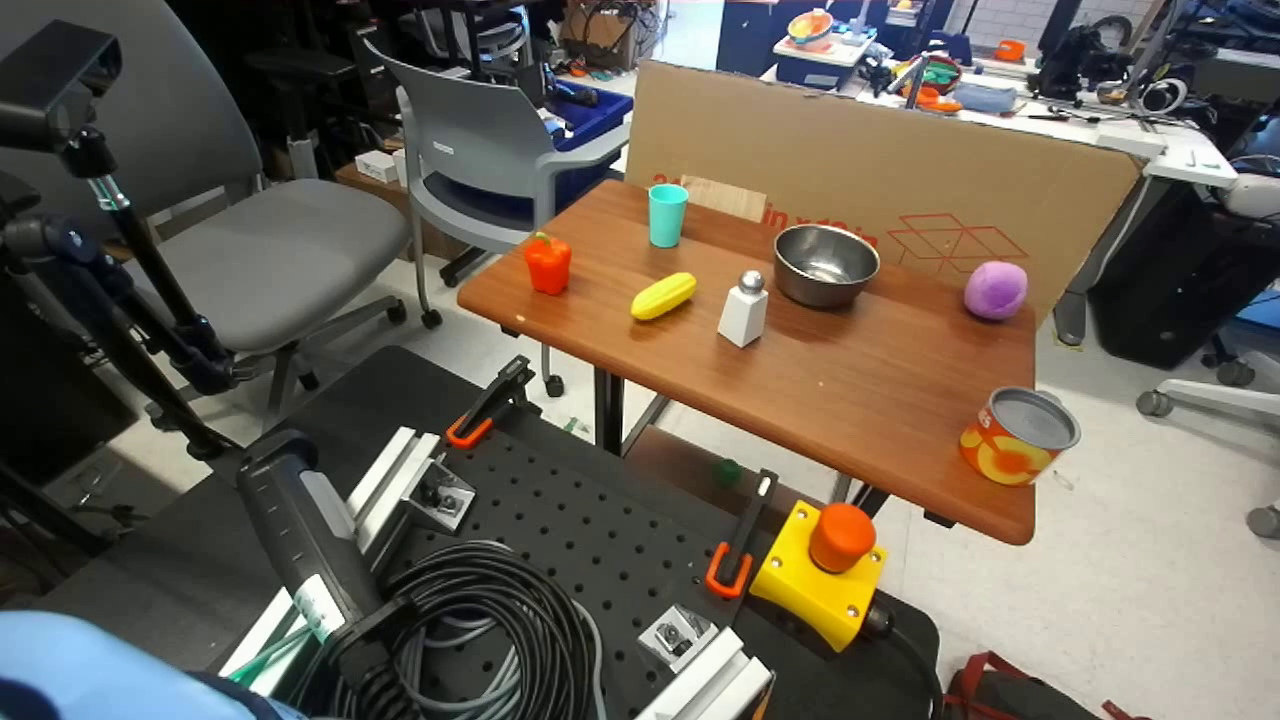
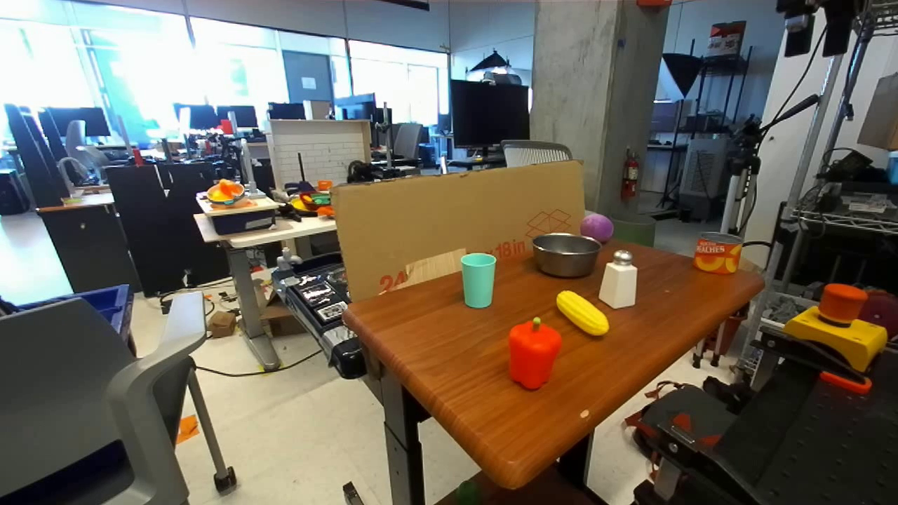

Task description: Put the salt shaker inside the pot

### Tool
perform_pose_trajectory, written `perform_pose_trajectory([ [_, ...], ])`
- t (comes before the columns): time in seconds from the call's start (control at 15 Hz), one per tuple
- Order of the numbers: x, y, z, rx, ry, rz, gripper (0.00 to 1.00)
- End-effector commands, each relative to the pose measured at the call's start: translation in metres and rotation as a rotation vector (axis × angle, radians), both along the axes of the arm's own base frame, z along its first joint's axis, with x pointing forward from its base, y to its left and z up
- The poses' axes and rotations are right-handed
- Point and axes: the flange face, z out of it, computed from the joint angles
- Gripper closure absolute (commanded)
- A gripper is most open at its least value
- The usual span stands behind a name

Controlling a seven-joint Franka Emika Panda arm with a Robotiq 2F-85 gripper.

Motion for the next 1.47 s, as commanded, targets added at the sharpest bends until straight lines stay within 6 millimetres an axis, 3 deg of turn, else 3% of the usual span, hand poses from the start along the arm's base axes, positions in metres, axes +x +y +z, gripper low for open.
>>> perform_pose_trajectory([
  [0.0,0.025,0.023,-0.015,-0.01,0.023,-0.006,0.0],
  [0.33,0.069,0.073,-0.056,-0.003,0.049,-0.008,0.0],
  [0.6,0.098,0.114,-0.107,-0.039,0.025,-0.008,0.0],
  [1.07,0.113,0.176,-0.191,-0.097,0.01,0.028,0.0],
  [1.4,0.11,0.194,-0.23,-0.129,0.099,0.03,0.0],
])
